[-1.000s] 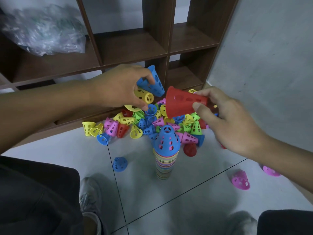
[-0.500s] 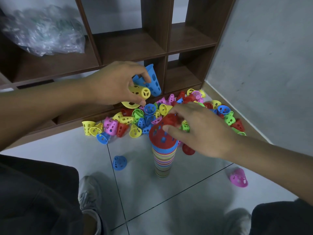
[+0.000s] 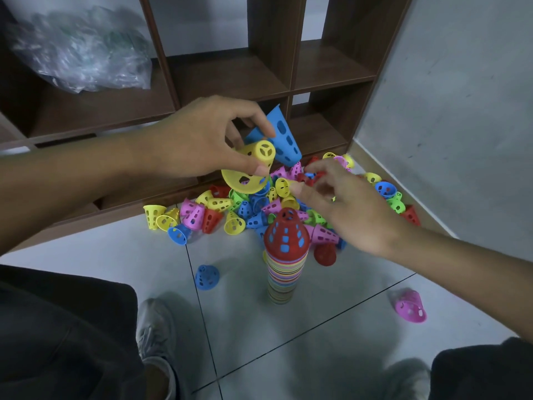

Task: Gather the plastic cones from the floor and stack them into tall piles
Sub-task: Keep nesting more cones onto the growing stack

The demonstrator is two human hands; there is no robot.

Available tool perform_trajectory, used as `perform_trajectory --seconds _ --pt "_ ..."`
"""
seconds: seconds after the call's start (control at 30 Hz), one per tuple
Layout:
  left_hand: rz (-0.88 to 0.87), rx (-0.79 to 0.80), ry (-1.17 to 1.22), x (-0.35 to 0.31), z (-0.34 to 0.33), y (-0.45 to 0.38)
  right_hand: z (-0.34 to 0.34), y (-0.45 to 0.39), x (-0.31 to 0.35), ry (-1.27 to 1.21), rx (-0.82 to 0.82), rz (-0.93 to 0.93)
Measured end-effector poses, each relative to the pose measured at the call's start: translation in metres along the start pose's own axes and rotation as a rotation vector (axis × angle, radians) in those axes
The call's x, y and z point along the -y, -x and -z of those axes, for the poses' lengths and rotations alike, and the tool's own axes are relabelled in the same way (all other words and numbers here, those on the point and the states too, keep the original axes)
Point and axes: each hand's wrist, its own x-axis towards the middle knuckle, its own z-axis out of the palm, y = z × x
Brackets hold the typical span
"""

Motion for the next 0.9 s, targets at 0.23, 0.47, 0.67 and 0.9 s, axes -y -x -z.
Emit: perform_trajectory --seconds 0.23,0.47,0.67,0.9 --pt "-0.006 0.063 0.286 -0.010 0.000 0.003 0.013 -0.007 -0.006 -0.027 -0.131 0.029" --pt "0.026 0.118 0.420 -0.014 -0.014 0.002 0.015 -0.007 -0.004 -0.065 -0.187 0.117" --pt "0.052 0.167 0.490 -0.016 -0.034 0.000 0.020 -0.007 -0.024 -0.051 -0.214 0.036" --pt "0.078 0.194 0.446 -0.009 -0.054 -0.003 0.026 0.003 -0.039 -0.048 -0.216 0.000"
